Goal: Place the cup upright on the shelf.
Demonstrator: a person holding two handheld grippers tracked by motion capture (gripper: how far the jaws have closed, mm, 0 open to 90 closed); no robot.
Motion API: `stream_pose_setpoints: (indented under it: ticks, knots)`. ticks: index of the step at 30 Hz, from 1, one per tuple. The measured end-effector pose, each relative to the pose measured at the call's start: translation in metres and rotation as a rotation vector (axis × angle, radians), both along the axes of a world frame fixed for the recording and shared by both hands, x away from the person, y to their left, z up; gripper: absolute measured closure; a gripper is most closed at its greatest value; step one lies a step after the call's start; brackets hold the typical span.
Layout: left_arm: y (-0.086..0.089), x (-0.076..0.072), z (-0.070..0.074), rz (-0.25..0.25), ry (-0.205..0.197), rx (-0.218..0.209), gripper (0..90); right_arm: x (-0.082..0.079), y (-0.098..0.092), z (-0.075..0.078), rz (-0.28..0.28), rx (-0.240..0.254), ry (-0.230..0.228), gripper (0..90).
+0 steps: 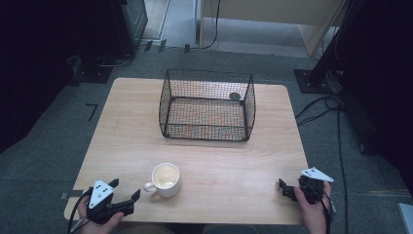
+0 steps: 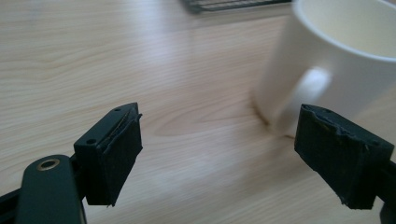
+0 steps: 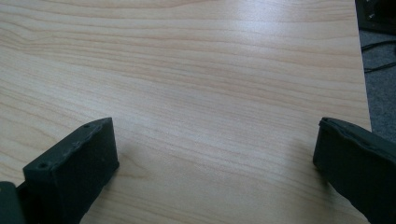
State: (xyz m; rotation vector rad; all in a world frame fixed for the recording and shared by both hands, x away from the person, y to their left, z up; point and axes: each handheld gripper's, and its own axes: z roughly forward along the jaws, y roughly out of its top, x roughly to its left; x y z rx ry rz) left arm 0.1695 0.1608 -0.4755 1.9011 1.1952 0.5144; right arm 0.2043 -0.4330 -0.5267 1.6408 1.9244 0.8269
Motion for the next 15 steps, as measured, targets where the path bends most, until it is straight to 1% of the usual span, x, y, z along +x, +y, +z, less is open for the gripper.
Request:
stream_pose_setpoints:
  ticks: [2, 4, 5, 6, 8, 9, 11, 12, 14, 15]
  knots:
    - [-0.010, 0.002, -0.002, -0.031, 0.003, 0.010, 18.7, 0.000, 0.000, 0.000, 0.004, -0.002, -0.001, 0.0]
    - [-0.015, 0.003, -0.003, -0.052, 0.005, 0.011, 20.9, 0.000, 0.000, 0.000, 0.008, -0.003, -0.002, 0.0]
    - [-0.015, 0.003, -0.003, -0.052, 0.005, 0.011, 23.2, 0.000, 0.000, 0.000, 0.008, -0.002, -0.002, 0.0]
    - [-0.020, 0.005, -0.005, -0.071, 0.012, 0.016, 23.8, 0.000, 0.000, 0.000, 0.009, -0.002, -0.002, 0.0]
    - [-0.022, 0.006, -0.006, -0.074, 0.018, 0.016, 25.3, 0.000, 0.000, 0.000, 0.009, -0.002, -0.002, 0.0]
    - [-0.025, 0.008, -0.007, -0.084, 0.027, 0.014, 26.8, 0.000, 0.000, 0.000, 0.009, -0.003, -0.002, 0.0]
    - [-0.027, 0.009, -0.008, -0.085, 0.025, 0.016, 32.7, 0.000, 0.000, 0.000, 0.009, -0.003, -0.002, 0.0]
    - [-0.030, 0.010, -0.009, -0.093, 0.026, 0.023, 34.3, 0.000, 0.000, 0.000, 0.009, -0.003, -0.002, 0.0]
    - [-0.035, 0.011, -0.010, -0.103, 0.028, 0.034, 40.4, 0.000, 0.000, 0.000, 0.009, -0.003, -0.002, 0.0]
    - [-0.035, 0.011, -0.010, -0.103, 0.028, 0.034, 43.0, 0.000, 0.000, 0.000, 0.009, -0.002, -0.002, 0.0]
